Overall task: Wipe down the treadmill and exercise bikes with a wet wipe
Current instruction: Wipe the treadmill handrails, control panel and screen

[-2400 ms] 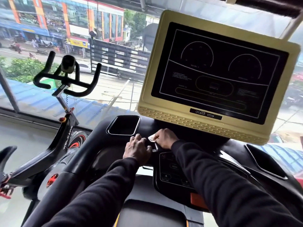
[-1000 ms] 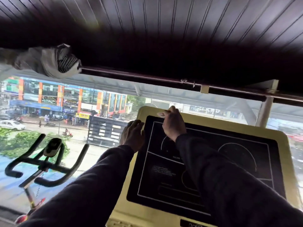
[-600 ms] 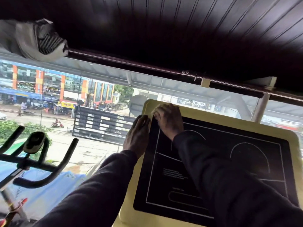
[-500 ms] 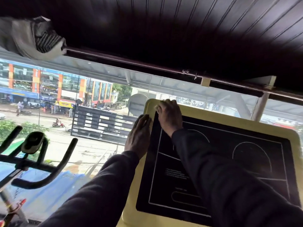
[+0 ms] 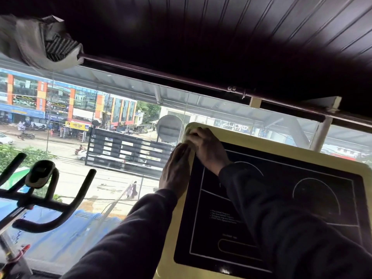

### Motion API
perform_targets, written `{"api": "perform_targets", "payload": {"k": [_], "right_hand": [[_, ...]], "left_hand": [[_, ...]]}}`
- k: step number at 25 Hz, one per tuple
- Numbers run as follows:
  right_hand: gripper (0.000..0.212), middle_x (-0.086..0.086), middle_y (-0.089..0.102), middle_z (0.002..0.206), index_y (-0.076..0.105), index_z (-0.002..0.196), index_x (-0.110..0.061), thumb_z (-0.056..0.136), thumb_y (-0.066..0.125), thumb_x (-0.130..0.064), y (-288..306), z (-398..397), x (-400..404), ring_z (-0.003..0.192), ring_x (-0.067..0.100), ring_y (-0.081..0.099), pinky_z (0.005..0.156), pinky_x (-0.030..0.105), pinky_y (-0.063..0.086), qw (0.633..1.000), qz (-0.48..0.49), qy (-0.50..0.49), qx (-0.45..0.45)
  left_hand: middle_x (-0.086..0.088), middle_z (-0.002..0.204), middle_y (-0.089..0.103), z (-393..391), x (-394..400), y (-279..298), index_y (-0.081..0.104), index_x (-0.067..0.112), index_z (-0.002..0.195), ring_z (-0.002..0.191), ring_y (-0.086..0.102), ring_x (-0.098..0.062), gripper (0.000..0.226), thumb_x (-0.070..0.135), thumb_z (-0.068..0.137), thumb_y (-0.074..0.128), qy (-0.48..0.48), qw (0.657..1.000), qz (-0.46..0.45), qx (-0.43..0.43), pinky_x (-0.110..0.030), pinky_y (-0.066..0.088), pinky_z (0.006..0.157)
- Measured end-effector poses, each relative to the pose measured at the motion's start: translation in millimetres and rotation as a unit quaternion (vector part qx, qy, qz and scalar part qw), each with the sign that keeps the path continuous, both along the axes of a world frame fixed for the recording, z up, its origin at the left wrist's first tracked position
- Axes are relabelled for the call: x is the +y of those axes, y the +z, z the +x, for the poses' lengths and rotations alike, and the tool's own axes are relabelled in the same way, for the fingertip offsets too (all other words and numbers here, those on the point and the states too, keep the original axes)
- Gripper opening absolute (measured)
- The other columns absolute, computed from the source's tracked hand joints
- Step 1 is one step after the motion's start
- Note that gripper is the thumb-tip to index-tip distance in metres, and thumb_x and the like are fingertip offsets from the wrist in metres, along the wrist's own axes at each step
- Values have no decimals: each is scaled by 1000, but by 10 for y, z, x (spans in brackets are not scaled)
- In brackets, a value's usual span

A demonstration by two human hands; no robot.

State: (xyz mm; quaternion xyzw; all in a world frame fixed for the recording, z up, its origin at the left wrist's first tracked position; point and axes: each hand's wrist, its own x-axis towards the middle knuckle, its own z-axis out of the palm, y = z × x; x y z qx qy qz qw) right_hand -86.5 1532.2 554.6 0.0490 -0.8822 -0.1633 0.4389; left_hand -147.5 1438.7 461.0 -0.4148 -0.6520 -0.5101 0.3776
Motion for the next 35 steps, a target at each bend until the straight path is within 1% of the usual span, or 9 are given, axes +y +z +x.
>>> {"api": "perform_targets", "payload": {"k": [3,7,11,15,17,22,27,31,35], "right_hand": [[41,4,59,125,64,120,-8,84,55,9,78,-27,44,116,24,51,96,39,48,994,-93,-49,43],[45,14,54,137,57,130,-2,86,61,5,-246,-9,38,129,29,48,111,42,38,999,35,9,12],[42,11,56,136,60,126,-4,86,54,7,-101,73,106,129,27,48,109,41,38,992,-27,-88,88],[30,13,67,118,69,111,1,83,59,4,-336,92,5,108,31,60,93,37,51,996,53,-13,71],[27,10,68,116,71,105,-3,80,65,7,-227,116,19,104,31,59,86,38,55,994,-28,-29,97],[31,8,63,126,66,119,-3,93,51,-10,-448,164,-92,118,24,54,102,27,44,998,-26,27,55],[48,11,53,140,54,134,-2,88,57,8,-352,159,-64,131,26,43,111,26,34,991,-113,-49,58],[41,8,60,132,64,124,-4,84,63,8,-526,348,-45,125,23,51,106,32,43,999,-31,38,3],[49,7,49,144,56,134,-6,87,58,9,-460,293,-129,134,23,40,111,29,37,990,-131,-47,35]], "left_hand": [[-21,131,61,-29,25,-32,64,-2,124,119,60,-36,45,-17,81,62,8,1000,4,10,-43,53,94],[-12,138,56,-18,-9,-25,58,7,134,126,52,-24,38,14,98,44,4,1000,-1,3,-34,47,103],[-17,133,60,-37,9,-29,62,1,127,119,61,-32,45,10,93,35,3,1000,13,-8,-42,56,92],[-16,137,56,13,-41,-7,58,2,133,122,57,-31,42,6,95,41,-4,1000,-6,-24,-42,54,94],[-15,140,54,17,-48,-6,56,2,135,125,55,-31,46,-6,90,46,-5,999,-12,-31,-41,51,99],[-9,140,52,33,-39,11,54,8,138,125,49,-26,41,5,97,50,9,997,-8,-72,-38,47,100],[-8,135,54,8,-45,-16,58,6,132,114,46,-21,36,4,96,54,18,998,14,-60,-34,45,89],[-13,125,59,40,-55,-25,62,4,125,105,57,-33,33,0,93,60,25,998,10,-57,-41,52,85],[-14,122,61,26,-189,-20,64,3,121,102,60,-35,32,-2,90,60,14,999,-34,-37,-45,55,83]]}}
